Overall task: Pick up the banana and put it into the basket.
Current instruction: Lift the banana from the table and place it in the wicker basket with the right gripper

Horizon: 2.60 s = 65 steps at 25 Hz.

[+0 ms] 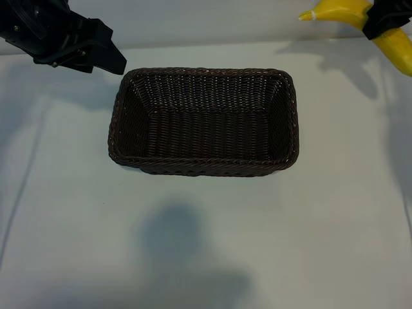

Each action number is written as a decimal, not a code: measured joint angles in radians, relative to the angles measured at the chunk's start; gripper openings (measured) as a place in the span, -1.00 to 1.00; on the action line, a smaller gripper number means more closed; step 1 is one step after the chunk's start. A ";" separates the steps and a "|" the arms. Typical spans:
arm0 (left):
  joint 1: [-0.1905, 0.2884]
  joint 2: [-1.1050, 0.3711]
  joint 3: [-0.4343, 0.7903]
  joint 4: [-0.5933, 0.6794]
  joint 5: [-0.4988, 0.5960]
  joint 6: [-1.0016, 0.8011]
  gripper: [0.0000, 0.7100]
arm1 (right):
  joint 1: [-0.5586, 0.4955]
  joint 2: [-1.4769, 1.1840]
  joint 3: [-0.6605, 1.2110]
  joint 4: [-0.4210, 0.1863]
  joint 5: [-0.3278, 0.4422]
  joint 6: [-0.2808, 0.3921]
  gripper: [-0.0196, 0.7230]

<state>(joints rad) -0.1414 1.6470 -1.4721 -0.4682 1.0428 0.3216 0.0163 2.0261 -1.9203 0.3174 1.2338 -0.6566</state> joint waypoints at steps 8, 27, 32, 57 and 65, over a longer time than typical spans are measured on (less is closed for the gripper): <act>0.000 0.000 0.000 0.001 -0.001 0.001 0.68 | 0.074 -0.020 0.000 0.002 0.003 -0.031 0.18; 0.000 0.000 0.000 0.020 -0.003 0.007 0.68 | 0.309 -0.020 -0.001 -0.007 -0.004 -0.014 0.17; 0.000 0.000 0.000 0.020 -0.006 0.007 0.68 | 0.369 -0.021 -0.001 -0.027 -0.004 -0.012 0.17; 0.000 0.000 0.000 0.023 -0.010 0.007 0.68 | 0.473 -0.021 -0.001 0.056 0.008 -0.371 0.17; 0.000 0.000 0.000 0.023 -0.010 0.007 0.68 | 0.493 0.011 -0.001 0.087 -0.001 -0.382 0.17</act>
<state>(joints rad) -0.1414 1.6470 -1.4721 -0.4455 1.0324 0.3284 0.5095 2.0369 -1.9211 0.4042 1.2328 -1.0383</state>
